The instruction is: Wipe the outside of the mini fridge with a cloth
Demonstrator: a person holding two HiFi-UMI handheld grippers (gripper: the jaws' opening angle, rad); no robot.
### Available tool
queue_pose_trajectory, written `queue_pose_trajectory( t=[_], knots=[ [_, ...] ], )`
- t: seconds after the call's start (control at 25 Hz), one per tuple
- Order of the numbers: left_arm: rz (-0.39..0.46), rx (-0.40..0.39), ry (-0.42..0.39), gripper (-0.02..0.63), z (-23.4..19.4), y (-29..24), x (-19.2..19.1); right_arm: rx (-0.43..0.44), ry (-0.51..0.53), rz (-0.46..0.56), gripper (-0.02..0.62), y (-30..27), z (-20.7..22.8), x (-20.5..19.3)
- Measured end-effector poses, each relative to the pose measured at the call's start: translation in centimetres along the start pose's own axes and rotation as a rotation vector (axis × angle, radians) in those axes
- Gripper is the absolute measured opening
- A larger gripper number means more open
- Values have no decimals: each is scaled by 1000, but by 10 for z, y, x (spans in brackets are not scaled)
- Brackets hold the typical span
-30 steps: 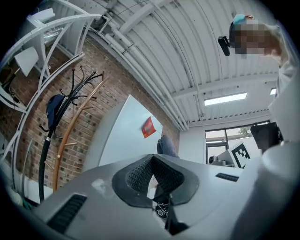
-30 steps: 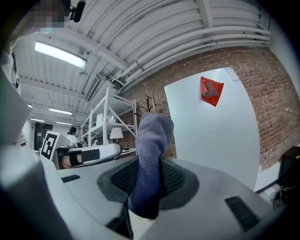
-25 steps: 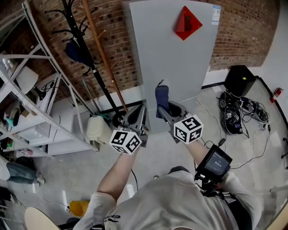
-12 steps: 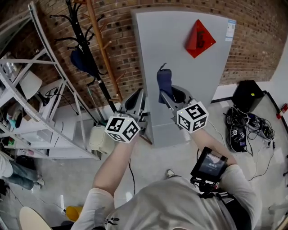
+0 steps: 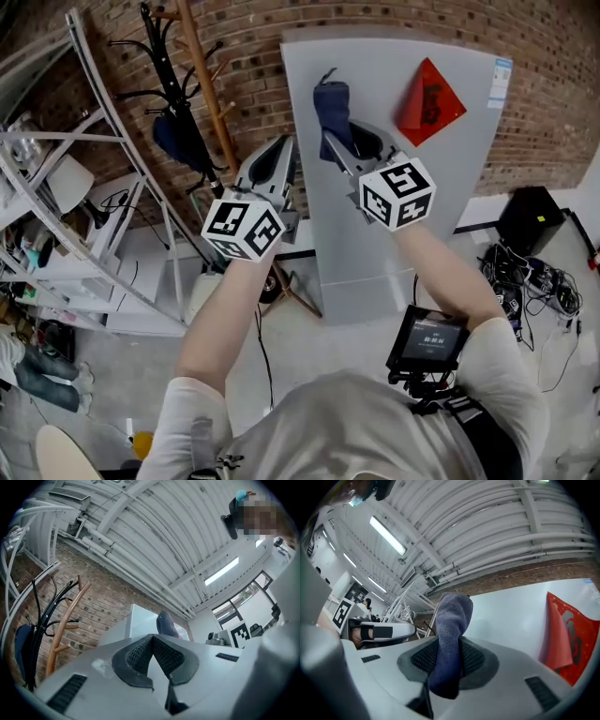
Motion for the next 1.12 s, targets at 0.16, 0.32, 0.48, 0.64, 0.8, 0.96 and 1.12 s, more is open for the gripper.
queue_pose_trajectory(
  t=[0.16,0.32,0.48,0.64,0.8,0.96,1.12],
  knots=[
    [13,22,-34,3,-10,-17,10,2,19,18,110,-22,6,12],
    [19,52,-42,3,-23,-27,18,-4,27,44,110,-41,10,27],
    [20,73,-47,3,-34,-31,23,-23,38,27,110,-57,13,35],
    [12,80,-49,3,-37,-34,21,-43,77,-4,110,-62,12,34],
    [14,64,-45,3,-32,-41,20,-76,99,-29,110,-57,16,36],
    [21,21,-43,4,-19,-52,20,-151,132,-39,110,-42,33,39],
    [25,-15,-36,4,-7,-65,15,-219,147,-53,110,-24,55,40]
  ],
)
Point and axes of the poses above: the fingertips, and each gripper's own axes: y backward along the fingers, z to its right, x out of its top, the point moved 7 cm from there along y, backward along the fingers, and after that the axes turned 6 degrees about -z, right-handed, at the moved point
